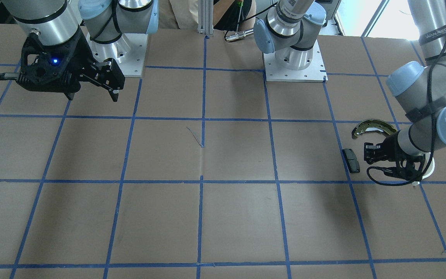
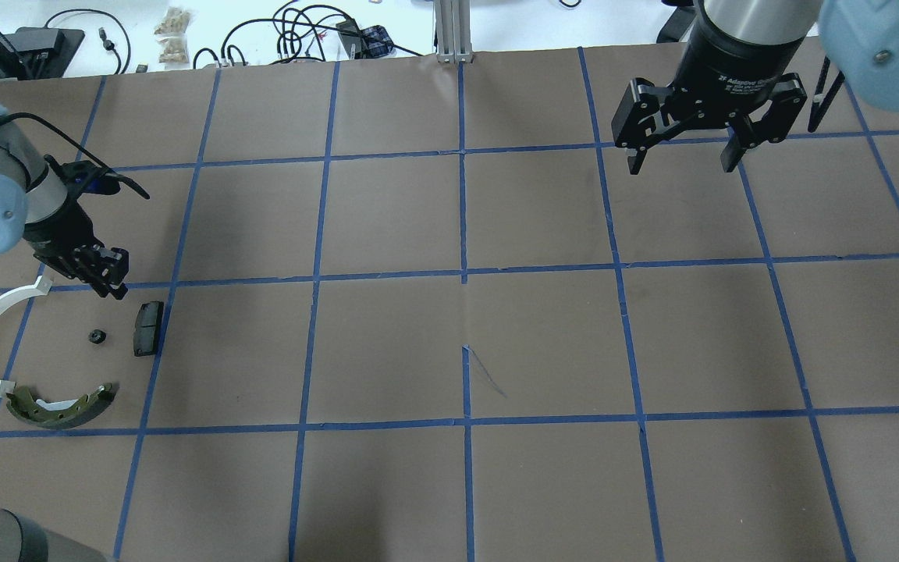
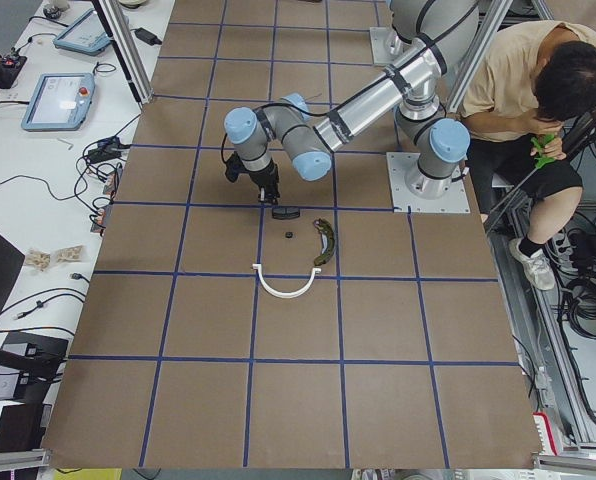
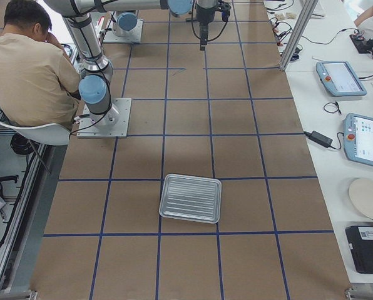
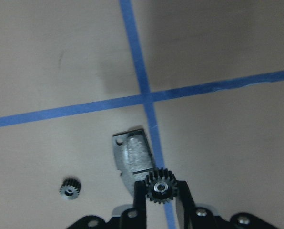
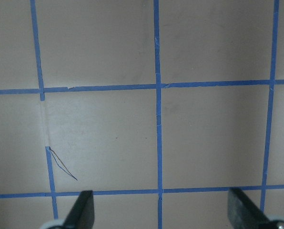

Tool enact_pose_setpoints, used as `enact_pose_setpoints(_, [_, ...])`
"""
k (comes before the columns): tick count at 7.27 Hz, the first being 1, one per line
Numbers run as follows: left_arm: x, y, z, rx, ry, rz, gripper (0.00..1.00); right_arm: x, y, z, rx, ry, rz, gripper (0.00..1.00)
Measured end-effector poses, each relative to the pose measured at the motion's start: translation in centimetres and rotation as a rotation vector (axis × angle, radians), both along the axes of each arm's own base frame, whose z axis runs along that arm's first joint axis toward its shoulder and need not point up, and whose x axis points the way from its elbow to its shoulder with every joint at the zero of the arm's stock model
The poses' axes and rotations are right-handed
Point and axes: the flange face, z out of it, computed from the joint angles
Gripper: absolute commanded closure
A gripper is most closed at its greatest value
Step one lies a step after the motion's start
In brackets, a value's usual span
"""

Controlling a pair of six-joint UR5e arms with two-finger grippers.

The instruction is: Place bearing gear from tray to pile

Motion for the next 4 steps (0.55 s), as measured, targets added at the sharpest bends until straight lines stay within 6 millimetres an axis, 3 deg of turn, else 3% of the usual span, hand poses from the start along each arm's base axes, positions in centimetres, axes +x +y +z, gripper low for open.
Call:
enact_pose_setpoints(2, [4.2, 0.7, -1.7, -0.002, 0.012, 0.002, 1.0, 0.0, 0.0, 0.0, 0.0, 0.001, 0.0, 0.0])
enact_pose_setpoints(4, [6.8, 1.0, -3.0, -0.019, 0.014, -0.019, 1.0, 0.1, 0.0, 0.0, 0.0, 0.0, 0.001, 0.0])
